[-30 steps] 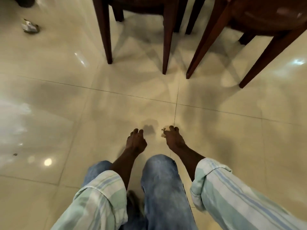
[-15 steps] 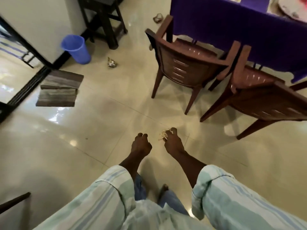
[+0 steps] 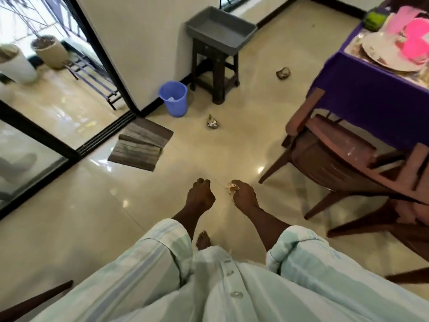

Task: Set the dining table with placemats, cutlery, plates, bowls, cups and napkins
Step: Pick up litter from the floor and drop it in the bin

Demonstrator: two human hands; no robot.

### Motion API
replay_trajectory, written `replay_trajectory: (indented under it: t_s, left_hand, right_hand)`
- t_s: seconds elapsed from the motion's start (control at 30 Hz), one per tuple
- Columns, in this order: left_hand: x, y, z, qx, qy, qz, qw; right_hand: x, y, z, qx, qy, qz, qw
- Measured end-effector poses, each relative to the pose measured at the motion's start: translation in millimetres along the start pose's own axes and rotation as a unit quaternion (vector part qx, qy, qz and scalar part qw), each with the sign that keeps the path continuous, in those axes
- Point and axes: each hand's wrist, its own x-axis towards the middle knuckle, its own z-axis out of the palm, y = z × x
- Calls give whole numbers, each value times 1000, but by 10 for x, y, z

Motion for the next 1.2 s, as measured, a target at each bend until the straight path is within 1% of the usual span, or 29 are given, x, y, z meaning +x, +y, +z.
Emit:
replay_trajectory:
  t_s: [0.1,0.17,0.33,0.4,0.47,0.57,0.7,0.77,0.9,1.0,1.13,1.2]
  left_hand:
    - [389,-269,-386,9,9,-13,1000]
    - [658,-426,-604,6,11,-26,1000]
    - [1474,-808,-1092,5,15,-38,999]
    - [1909,-966,-1309,5,23,-43,999]
    - [2356,-1095,-1543,0,31,-48,998]
    - [3017,-1208,-1939,-20,41,-64,997]
    - [3818,-1276,-2502,-24,55,-65,996]
    - [4134,-1298,-2735,-37,65,-67,995]
    - [4856,-1419,-3142,-47,52,-73,995]
    - [5420,-1568,-3434,-49,32,-65,996]
    - [6168,-1823,-3848,-28,5,-56,998]
    - [6486,-1955,-4061,-17,-12,-43,999]
  right_hand:
    - [392,-559,72,-15,-15,-23,1000]
    - [693,-853,130,-35,-32,-18,999]
    - [1663,-1516,315,37,-36,10,999]
    - [2150,-1833,381,57,-36,37,997]
    - [2639,-2121,422,67,-35,44,996]
    - [3295,-2575,373,69,-37,43,996]
    - [4099,-3192,207,77,-26,44,996]
    - [4448,-3399,183,88,-36,52,994]
    - [5095,-3829,150,83,-24,68,994]
    - [5546,-4162,176,119,-1,97,988]
    - [6208,-4617,332,252,16,166,953]
    - [6510,-4832,407,296,11,173,939]
